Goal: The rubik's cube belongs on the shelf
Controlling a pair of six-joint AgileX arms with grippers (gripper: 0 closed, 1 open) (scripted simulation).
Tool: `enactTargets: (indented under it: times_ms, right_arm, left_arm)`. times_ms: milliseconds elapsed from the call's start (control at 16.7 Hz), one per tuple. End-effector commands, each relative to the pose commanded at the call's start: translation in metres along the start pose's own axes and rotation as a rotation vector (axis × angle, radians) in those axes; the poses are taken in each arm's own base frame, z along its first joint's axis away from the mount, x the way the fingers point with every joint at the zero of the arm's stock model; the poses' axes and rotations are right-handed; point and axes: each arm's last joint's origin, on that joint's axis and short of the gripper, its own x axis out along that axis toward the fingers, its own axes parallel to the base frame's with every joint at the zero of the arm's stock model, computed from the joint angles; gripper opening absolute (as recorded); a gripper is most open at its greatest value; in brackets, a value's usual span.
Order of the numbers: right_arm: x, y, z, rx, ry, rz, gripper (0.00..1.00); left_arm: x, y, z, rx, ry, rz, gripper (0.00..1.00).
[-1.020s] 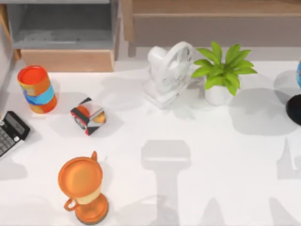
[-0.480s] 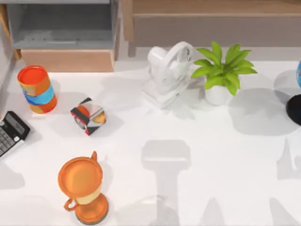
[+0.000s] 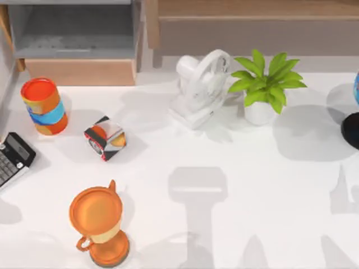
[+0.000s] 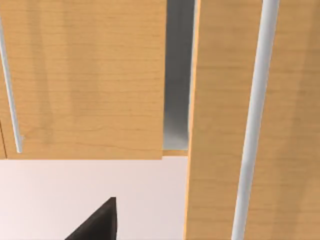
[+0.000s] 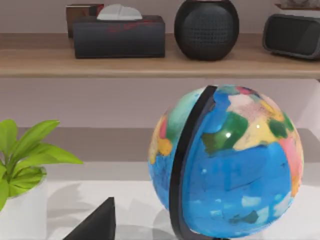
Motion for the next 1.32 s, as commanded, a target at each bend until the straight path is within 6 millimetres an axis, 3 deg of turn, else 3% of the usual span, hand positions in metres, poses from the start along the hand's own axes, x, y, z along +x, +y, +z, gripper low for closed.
enactTargets:
  times_ms: [180, 420, 900, 1140, 1320]
  right_arm:
    - [0.000, 0.000, 0.000, 0.000, 0.000, 0.000, 1.00]
    - [0.000, 0.000, 0.000, 0.000, 0.000, 0.000, 1.00]
    - [0.000, 0.000, 0.000, 0.000, 0.000, 0.000, 1.00]
    - [0.000, 0.000, 0.000, 0.000, 0.000, 0.000, 1.00]
    - [0.000, 0.000, 0.000, 0.000, 0.000, 0.000, 1.00]
  left_arm:
    - [0.001, 0.003, -0.024, -0.013, 0.110, -0.012, 1.00]
    - [0.006, 0.014, -0.070, -0.043, 0.299, -0.027, 1.00]
    - [0.039, 0.082, -0.163, -0.198, 0.612, -0.046, 1.00]
    - [0.073, 0.121, -0.183, -0.373, 0.690, -0.095, 1.00]
    - [0.105, 0.145, -0.180, -0.543, 0.719, -0.168, 1.00]
